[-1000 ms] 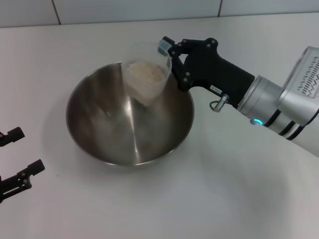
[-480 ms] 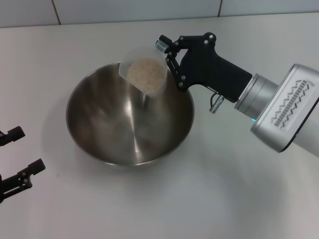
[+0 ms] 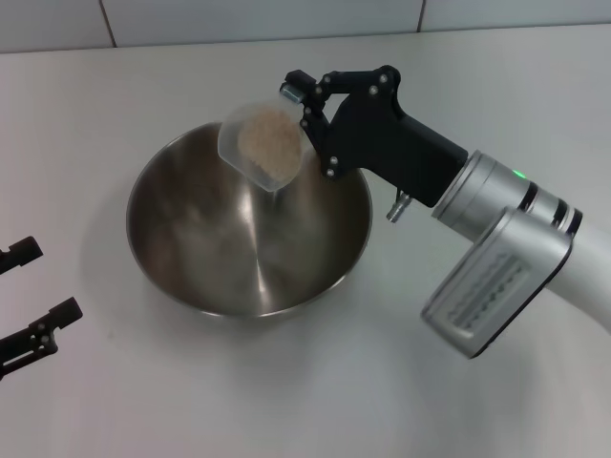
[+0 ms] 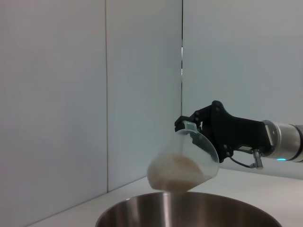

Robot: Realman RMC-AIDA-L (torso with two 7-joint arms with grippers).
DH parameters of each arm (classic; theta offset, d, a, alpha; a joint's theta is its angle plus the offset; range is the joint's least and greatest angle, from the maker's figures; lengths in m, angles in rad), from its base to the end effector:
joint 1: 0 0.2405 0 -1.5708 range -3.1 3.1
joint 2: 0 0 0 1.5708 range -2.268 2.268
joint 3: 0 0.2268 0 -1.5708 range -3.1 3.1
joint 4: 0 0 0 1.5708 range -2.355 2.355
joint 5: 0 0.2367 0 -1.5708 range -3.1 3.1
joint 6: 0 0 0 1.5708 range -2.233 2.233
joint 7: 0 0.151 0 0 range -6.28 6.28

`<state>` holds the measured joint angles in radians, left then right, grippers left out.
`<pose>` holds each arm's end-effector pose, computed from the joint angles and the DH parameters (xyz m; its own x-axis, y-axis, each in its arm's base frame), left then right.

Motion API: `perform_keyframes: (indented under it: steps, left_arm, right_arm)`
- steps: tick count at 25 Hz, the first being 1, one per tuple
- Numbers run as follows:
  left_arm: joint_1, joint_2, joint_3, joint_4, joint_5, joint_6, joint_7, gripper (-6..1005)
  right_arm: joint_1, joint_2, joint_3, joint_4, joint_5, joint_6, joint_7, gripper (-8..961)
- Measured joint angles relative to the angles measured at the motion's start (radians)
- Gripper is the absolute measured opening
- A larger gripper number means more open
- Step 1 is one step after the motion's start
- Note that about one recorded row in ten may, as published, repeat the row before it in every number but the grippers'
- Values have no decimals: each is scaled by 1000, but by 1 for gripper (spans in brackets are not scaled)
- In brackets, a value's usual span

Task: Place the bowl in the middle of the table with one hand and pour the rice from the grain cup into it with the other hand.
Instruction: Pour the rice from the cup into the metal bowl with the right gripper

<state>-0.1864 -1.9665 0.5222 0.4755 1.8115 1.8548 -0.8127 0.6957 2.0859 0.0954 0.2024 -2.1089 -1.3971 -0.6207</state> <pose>-0.3412 0.2181 0.0622 0.7527 0.0313 0.6576 0.3837 -0.8326 -0.3995 0.1806 0.3322 -0.0904 0.6687 0.7389 -0.0831 0.2633 -0.3398 -0.9029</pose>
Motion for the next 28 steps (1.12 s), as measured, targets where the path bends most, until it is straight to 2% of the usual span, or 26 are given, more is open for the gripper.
perform_keyframes:
  steps: [5, 16, 28]
  left_arm:
    - [1, -1, -1, 0, 0, -4, 5, 795]
    - [8, -2, -1, 0, 0, -7, 0, 795]
    - [9, -2, -1, 0, 0, -13, 0, 796]
  right_arm:
    - [-9, 0, 21, 59, 1, 5, -259, 43]
    - [-23, 0, 27, 114, -2, 67, -678, 48]
    - [-26, 0, 21, 130, -10, 56, -939, 52]
